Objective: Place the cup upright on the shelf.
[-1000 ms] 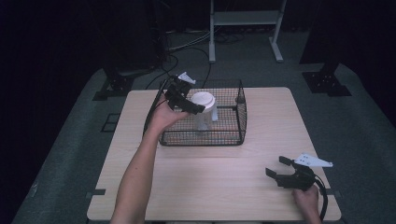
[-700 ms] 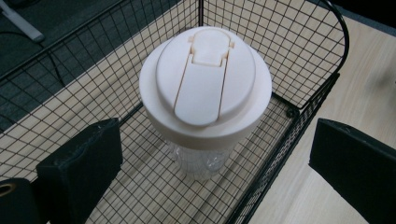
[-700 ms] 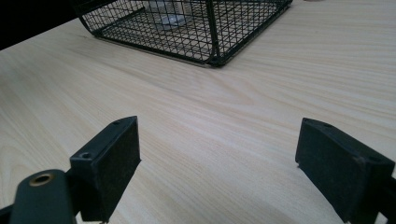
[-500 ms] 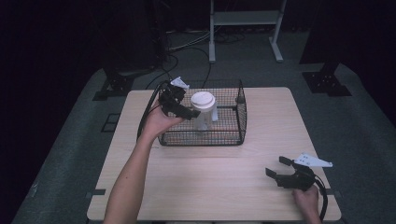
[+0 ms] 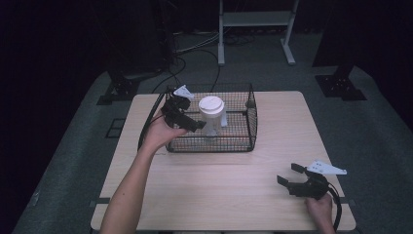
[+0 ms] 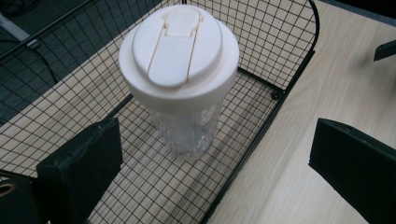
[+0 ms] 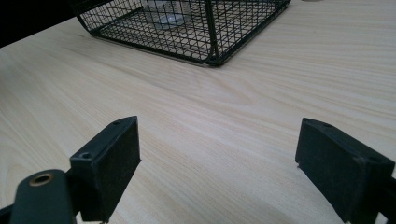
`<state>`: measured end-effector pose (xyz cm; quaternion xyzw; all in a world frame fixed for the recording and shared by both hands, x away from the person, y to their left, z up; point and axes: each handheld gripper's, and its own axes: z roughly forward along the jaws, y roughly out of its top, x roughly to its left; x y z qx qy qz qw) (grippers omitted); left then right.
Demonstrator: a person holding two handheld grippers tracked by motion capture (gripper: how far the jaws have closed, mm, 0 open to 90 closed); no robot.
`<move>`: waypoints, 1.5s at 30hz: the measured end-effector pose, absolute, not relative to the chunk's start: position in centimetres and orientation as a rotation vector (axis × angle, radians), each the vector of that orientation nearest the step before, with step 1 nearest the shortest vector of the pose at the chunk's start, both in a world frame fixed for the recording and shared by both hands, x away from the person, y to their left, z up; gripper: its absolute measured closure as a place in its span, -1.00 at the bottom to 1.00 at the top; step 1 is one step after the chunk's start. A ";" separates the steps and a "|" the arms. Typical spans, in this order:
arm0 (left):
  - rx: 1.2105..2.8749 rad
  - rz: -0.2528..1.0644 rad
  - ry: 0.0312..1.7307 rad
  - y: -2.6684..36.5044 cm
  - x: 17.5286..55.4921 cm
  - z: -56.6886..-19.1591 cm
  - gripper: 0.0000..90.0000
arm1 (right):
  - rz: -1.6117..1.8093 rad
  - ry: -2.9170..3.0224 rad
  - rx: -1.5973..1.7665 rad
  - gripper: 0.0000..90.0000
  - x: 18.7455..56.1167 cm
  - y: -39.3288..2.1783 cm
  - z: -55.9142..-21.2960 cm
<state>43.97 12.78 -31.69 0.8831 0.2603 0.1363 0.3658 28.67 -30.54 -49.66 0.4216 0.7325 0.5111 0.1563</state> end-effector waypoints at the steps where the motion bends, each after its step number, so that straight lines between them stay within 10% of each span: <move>1: 2.270 0.354 0.673 13.0 43.9 -31.8 -0.96 | 1.462 2.097 1.209 -0.71 28.7 -30.5 -49.7; 45: 2.233 0.344 0.624 16.7 37.8 -34.6 -0.95 | 1.426 2.109 1.213 -0.71 28.6 -30.3 -49.7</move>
